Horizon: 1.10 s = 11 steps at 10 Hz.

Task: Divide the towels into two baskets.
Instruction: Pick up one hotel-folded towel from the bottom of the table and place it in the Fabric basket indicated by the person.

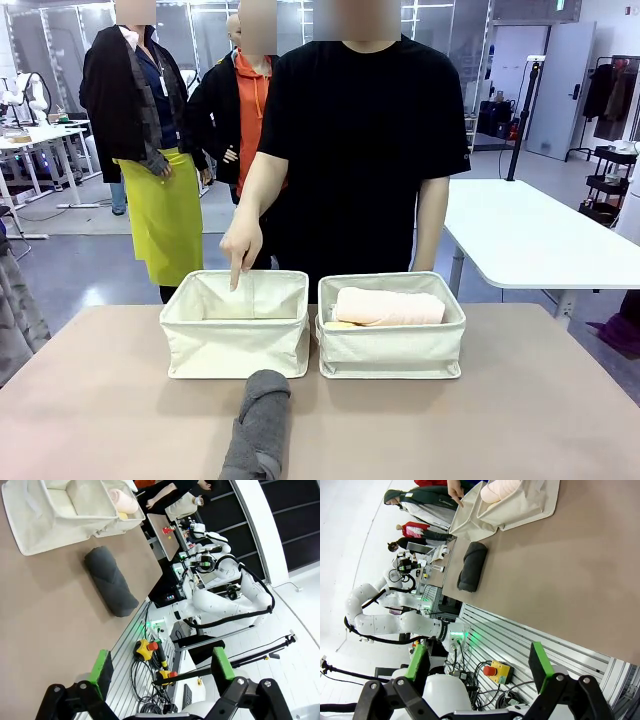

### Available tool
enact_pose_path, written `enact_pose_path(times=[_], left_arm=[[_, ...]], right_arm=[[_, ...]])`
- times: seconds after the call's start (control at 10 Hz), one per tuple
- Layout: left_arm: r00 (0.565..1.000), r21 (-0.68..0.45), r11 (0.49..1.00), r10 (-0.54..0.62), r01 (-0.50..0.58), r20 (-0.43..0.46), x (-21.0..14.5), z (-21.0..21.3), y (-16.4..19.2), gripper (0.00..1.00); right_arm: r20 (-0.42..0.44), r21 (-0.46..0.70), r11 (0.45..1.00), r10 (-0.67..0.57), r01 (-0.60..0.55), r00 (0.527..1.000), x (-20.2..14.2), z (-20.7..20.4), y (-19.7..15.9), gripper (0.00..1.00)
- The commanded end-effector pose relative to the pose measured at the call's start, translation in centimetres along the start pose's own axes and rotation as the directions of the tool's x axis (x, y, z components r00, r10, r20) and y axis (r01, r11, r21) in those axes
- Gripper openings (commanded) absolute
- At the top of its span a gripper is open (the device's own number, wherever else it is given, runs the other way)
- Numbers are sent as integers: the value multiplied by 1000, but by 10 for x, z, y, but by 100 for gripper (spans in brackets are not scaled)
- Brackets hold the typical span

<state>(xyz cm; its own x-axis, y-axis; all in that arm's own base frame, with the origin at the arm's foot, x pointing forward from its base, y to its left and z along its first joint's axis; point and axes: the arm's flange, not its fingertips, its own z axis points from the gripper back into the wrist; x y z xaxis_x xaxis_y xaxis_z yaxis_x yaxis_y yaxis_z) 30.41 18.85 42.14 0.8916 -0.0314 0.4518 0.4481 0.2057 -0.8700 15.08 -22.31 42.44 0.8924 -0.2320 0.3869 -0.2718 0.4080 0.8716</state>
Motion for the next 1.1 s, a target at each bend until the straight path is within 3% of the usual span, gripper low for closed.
enact_pose_path(times=[0.0, 0.7, 0.8, 0.9, 1.0], left_arm=[[1000, 3, 1000, 7, -7, -1, -2, 1, -4, 100], [1000, 0, 1000, 0, 0, 0, 0, 0, 0, 100], [997, 47, 999, 15, -11, -72, 14, -26, -17, 100], [993, 102, 992, 83, -74, -89, 30, -56, -38, 100], [983, 99, 992, 95, -80, -158, 44, -87, -59, 100]], right_arm=[[5, 5, 1000, 13, -13, 1000, 0, 1, 3, 100], [5, 5, 1000, 13, -13, 1000, 0, 1, 3, 100], [5, 5, 1000, 13, -13, 1000, 0, 1, 3, 100], [5, 5, 1000, 13, -13, 1000, 0, 1, 3, 100], [5, 5, 1000, 13, -13, 1000, 0, 1, 3, 100]])
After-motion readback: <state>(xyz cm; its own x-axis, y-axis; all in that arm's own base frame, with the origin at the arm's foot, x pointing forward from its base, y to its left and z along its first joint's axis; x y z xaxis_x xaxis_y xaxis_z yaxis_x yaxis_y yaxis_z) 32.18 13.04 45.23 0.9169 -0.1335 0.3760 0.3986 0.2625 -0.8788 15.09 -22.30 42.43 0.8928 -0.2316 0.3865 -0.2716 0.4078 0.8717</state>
